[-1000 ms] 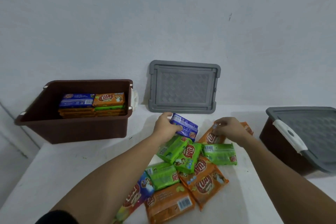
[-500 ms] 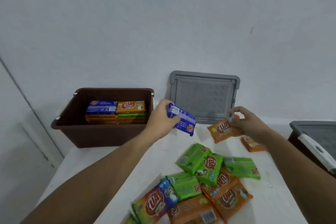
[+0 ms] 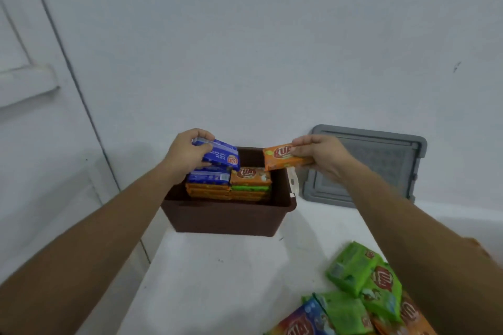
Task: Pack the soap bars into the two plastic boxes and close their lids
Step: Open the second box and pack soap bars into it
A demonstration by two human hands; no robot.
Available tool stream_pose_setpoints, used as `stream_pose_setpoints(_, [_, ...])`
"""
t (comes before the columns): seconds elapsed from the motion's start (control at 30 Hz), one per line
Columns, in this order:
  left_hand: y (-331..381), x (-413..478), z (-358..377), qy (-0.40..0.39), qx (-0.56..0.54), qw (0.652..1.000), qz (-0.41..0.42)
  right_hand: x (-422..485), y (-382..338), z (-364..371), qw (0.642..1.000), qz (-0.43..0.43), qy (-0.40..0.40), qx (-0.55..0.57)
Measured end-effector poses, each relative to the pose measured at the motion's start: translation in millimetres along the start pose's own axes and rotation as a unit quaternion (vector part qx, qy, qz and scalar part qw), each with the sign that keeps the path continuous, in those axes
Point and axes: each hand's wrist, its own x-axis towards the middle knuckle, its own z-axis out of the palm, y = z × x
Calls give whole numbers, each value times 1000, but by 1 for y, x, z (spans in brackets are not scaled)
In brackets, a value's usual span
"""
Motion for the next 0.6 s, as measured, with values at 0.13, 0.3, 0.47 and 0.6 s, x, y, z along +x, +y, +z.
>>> stream_pose_setpoints(0.13, [-20, 19, -18, -5, 28, 999, -34, 20, -1, 55, 999, 7, 8, -46])
stream_pose_setpoints(0.3, [-38, 32, -16, -23, 14, 997, -70, 41, 16, 93, 991, 31, 46, -123])
stream_pose_setpoints(0.47, [-52, 40, -11, -42, 28, 995, -85, 50, 29, 105, 985, 55, 79, -140])
stream_pose_setpoints(0.6, [-62, 41, -14, -86, 126, 987, -42, 51, 34, 109, 982, 53, 72, -168])
